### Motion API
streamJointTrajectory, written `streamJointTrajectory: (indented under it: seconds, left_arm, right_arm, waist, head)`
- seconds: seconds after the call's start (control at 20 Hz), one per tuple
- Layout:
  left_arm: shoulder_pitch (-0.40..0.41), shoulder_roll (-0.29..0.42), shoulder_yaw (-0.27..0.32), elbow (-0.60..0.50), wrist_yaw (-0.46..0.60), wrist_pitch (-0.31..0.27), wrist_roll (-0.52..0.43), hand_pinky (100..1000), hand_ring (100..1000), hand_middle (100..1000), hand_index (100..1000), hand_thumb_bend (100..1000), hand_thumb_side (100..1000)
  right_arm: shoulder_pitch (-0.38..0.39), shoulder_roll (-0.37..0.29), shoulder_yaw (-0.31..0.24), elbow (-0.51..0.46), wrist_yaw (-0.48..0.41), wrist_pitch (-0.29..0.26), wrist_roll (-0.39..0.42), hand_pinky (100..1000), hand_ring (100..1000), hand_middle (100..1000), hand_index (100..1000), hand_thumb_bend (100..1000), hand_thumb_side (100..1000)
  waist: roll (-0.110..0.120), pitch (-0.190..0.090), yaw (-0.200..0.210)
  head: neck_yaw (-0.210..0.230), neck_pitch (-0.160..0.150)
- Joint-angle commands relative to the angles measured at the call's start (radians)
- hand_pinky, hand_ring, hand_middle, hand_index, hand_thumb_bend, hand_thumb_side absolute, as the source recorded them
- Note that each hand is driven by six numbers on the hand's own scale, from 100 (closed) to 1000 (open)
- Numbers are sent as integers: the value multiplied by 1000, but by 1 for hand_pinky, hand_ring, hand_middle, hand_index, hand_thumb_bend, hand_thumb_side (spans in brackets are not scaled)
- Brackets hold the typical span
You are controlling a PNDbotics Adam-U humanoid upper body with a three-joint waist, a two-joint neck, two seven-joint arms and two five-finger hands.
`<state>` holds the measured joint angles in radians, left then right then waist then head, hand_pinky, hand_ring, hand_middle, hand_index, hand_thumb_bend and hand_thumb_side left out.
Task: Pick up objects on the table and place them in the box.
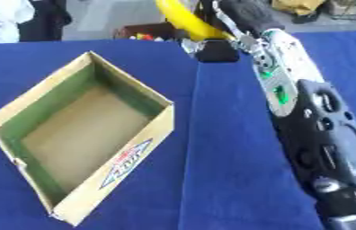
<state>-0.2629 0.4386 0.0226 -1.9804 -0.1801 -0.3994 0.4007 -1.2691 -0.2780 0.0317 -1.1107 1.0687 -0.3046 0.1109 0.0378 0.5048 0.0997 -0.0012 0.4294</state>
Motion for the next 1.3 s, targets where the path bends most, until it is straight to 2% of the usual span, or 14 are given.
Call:
streamJointTrajectory:
  seconds: [0.05, 0.15, 0.8, 1.3]
  left_arm:
    - [-6, 17, 3, -20, 5, 1, -5, 685, 722, 832, 886, 100, 861]
    - [-7, 17, 3, -20, 6, 1, -5, 685, 722, 832, 886, 100, 862]
    - [-16, 14, -1, -20, 13, 3, -12, 685, 722, 833, 886, 100, 864]
    - [-21, 9, -3, -20, 17, 4, -15, 686, 720, 833, 886, 100, 865]
  right_arm:
    - [-37, 15, 11, -34, -22, -8, 3, 418, 496, 373, 584, 100, 617]
    - [-42, 30, 19, -40, -30, -12, 5, 416, 496, 374, 583, 100, 638]
    - [-70, 147, 65, -49, -46, -51, 24, 413, 495, 372, 583, 100, 630]
    - [-50, 233, 82, -52, -45, -76, 65, 425, 489, 362, 579, 100, 621]
  waist:
    - [-13, -252, 5]
    - [-13, -253, 7]
    - [-17, -253, 22]
    - [-16, -253, 31]
  head:
    - [-5, -13]
    - [-6, -13]
    - [-16, -17]
    - [-17, -22]
